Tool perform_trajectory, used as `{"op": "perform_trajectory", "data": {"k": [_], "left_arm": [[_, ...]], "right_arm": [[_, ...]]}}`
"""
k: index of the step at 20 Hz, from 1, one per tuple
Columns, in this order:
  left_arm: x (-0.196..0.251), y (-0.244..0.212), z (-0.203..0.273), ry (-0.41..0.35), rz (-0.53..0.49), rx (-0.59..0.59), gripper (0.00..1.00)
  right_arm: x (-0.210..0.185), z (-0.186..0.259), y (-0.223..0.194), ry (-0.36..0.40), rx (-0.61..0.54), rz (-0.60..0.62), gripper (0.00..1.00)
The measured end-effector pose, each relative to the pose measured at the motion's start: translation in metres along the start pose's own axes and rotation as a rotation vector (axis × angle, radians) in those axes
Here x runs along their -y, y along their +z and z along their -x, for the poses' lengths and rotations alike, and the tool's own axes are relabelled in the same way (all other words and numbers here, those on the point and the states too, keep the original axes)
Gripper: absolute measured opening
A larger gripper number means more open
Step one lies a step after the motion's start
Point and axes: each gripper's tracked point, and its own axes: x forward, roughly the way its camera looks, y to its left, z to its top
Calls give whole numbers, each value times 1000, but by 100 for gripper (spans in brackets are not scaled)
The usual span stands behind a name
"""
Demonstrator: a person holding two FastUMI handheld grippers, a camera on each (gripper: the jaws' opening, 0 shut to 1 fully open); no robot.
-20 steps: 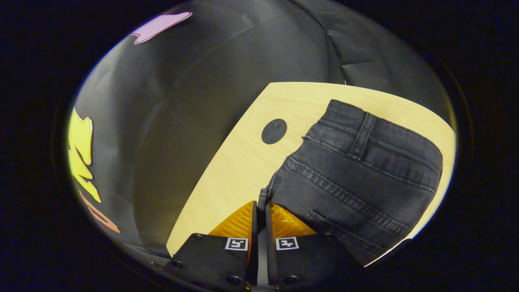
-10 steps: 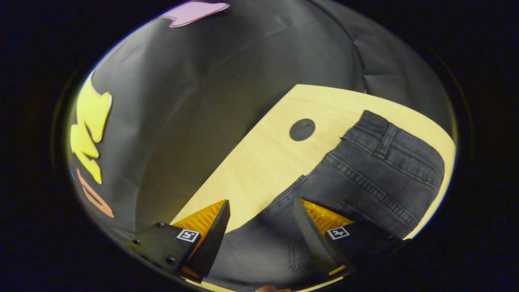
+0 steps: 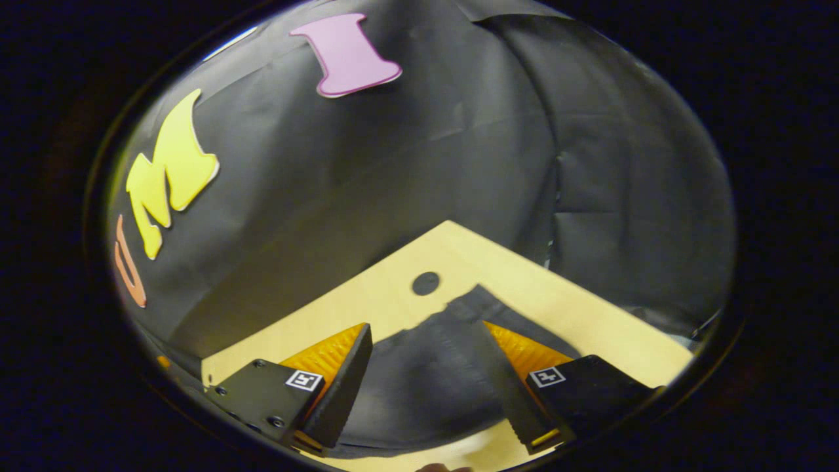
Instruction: Grasp the waist and the cuffs of the jeans and fold them to make the two legs overlap; first hold the waist and fold one-third of the jeans toward the cuffs, then hold the cuffs and fold the remaining one-third in the same direction to finish folding.
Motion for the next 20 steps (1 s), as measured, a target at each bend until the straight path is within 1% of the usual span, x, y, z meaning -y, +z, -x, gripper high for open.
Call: {"op": "perform_trajectory", "data": {"k": [1, 2, 4, 6, 8, 10, 11, 12, 14, 15, 16, 17, 19, 20], "left_arm": [[7, 9, 12, -20, -38, 41, 100], [15, 17, 22, -39, -67, 76, 98], [35, 28, 46, -93, -102, 117, 98], [49, 34, 69, -129, -133, 140, 98], [62, 38, 93, -157, -152, 152, 99], [71, 39, 111, -182, -153, 162, 98], [75, 38, 116, -191, -152, 165, 99], [79, 36, 124, -204, -160, 166, 98], [85, 37, 137, -224, -197, 170, 98], [85, 38, 140, -228, -207, 170, 98], [85, 38, 143, -232, -201, 165, 100], [84, 39, 147, -232, -186, 163, 100], [79, 38, 154, -221, -154, 154, 98], [77, 40, 157, -218, -141, 153, 100]], "right_arm": [[20, -2, 2, -36, 7, -8, 98], [37, -3, 5, -75, 10, -22, 98], [68, -3, 1, -140, -1, -72, 98], [86, -10, -4, -186, -18, -141, 98], [97, -15, -25, -190, -57, -223, 98], [92, -23, -42, -162, -100, -283, 98], [88, -27, -52, -142, -121, -298, 98], [82, -29, -49, -122, -100, -291, 98], [78, -30, -48, -120, -94, -272, 99], [77, -31, -49, -131, -103, -248, 92], [78, -34, -53, -141, -111, -223, 87], [76, -32, -52, -134, -126, -216, 83], [74, -35, -51, -112, -125, -229, 58], [73, -36, -48, -103, -114, -237, 48]]}}
